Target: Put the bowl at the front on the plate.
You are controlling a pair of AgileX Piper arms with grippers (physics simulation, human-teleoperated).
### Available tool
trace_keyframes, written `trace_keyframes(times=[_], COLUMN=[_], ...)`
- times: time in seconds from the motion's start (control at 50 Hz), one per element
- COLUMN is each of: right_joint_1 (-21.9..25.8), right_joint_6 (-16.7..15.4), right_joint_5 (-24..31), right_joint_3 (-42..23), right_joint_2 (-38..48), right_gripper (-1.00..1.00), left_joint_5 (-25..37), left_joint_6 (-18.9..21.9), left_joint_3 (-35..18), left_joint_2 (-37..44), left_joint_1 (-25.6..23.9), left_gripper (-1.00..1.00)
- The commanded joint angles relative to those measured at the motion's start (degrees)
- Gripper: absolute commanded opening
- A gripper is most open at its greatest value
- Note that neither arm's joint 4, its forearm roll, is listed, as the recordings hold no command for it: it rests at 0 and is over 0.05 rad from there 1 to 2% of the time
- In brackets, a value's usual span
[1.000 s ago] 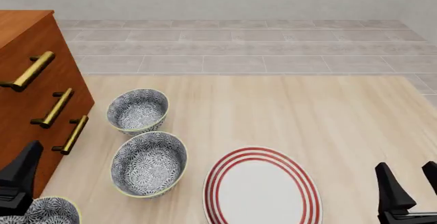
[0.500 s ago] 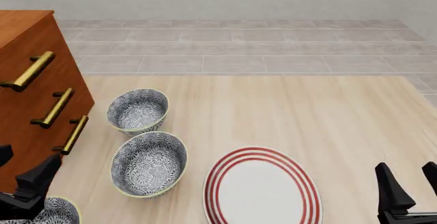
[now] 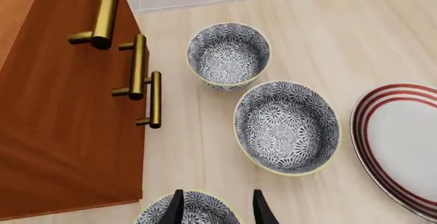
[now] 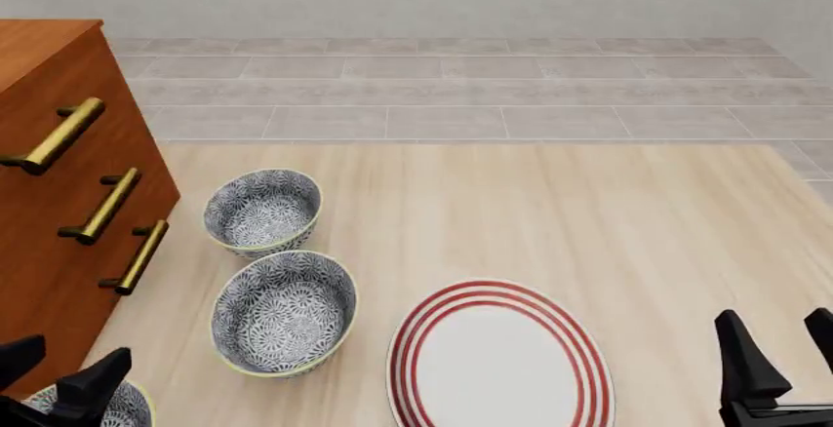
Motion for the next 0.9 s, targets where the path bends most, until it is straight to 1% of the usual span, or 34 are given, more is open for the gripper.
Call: trace_keyframes(times=[0.02,0.04,0.06,0.1,0.22,0.36,0.44,0.66,0.9], right_joint_1=[0.0,0.0,0.0,0.1,0.1,0.1,0.1,0.1,0.1], right_joint_6=[0.0,-0.1,-0.1,-0.3,-0.4,-0.6,-0.6,-0.5,-0.4], right_joint_5=[0.0,0.0,-0.1,0.0,0.2,0.1,0.1,0.2,-0.2], right_joint_3=[-0.1,0.0,0.0,0.0,0.0,0.0,0.1,0.1,0.0], right_joint_2=[0.1,0.0,0.0,0.1,-0.2,-0.1,0.0,-0.1,0.2], right_gripper=[1.00,1.00,1.00,1.00,1.00,1.00,1.00,1.00,1.00], left_joint_5=[2.3,2.2,2.1,1.8,0.5,-3.1,-5.5,-7.2,-7.0], left_joint_6=[-2.4,-2.8,-4.0,-3.6,-4.3,-5.8,-6.4,-9.0,-11.5], left_joint_3=[2.0,2.2,2.6,3.0,4.7,8.0,9.9,11.6,14.5], left_joint_2=[-0.3,-0.1,0.3,0.2,0.9,3.2,5.1,7.8,7.7], left_joint_1=[-0.7,-0.7,-1.4,-1.0,-1.0,-0.8,0.1,-0.1,-1.2], left_gripper=[1.00,1.00,1.00,1.00,1.00,1.00,1.00,1.00,1.00])
